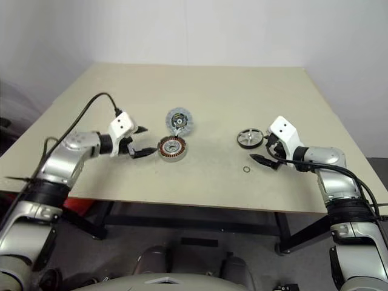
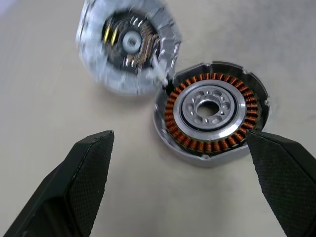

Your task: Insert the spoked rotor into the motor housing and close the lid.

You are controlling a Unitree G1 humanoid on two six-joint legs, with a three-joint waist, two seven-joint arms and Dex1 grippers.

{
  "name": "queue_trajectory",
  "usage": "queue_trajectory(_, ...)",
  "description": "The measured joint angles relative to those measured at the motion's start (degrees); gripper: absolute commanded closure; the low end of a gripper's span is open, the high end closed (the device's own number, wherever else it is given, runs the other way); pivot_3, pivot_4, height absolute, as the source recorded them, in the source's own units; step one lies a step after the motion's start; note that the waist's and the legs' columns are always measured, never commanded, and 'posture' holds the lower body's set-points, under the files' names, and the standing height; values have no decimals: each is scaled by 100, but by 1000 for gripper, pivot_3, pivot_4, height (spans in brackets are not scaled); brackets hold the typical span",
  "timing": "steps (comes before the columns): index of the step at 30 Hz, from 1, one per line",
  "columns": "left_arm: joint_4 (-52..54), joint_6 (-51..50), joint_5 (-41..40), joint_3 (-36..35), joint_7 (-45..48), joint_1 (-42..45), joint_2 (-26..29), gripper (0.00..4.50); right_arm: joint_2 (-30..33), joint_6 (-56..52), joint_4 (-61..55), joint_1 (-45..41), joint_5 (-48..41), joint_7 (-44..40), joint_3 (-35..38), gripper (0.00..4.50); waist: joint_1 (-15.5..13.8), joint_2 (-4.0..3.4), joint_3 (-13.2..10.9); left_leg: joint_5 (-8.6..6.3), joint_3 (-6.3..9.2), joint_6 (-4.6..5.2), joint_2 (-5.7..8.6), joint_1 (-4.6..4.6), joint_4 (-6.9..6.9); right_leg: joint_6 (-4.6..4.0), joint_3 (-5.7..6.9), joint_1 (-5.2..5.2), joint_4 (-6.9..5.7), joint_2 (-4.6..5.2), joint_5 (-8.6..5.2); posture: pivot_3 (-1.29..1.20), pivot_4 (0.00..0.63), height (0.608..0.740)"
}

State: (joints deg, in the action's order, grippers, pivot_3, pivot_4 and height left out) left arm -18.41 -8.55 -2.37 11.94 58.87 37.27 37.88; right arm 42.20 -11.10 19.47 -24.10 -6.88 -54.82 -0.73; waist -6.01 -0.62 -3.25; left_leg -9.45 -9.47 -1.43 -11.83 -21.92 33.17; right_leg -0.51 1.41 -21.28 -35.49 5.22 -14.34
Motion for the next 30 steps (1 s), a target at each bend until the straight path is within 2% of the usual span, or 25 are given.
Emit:
queue_trajectory(6,-650,1554,929,966,969,936,85,0,-11,67,133,-146,46,-6,-4,36,-6,-1,0,1,-1,0,0,-8,1,0,1,-10,-7,0,0,0,0,740)
queue_trajectory(14,-1788,3288,1728,1814,2210,2348,68,0,4,110,392,-485,141,-50,-6,36,-18,0,-1,5,-2,-7,0,-9,3,-3,1,-19,-21,-1,-1,0,0,740)
queue_trajectory(21,-3218,4580,2592,2314,2238,3473,-207,0,117,198,670,-727,248,-119,-6,36,-99,0,-1,2,-2,-2,1,-16,8,-4,-1,-24,-21,1,-1,0,0,740)
queue_trajectory(26,-3710,5208,2966,2537,2094,3648,-460,0,154,394,889,-1209,334,-24,2,36,-152,1,-1,2,-2,-3,0,-16,10,-5,2,-23,-24,1,-1,0,0,740)
queue_trajectory(30,-3833,5564,3140,2700,2111,3584,-528,0,134,456,953,-1271,334,27,3,36,-199,2,-1,1,-2,0,0,-19,11,-5,3,-24,-25,1,-1,0,0,740)
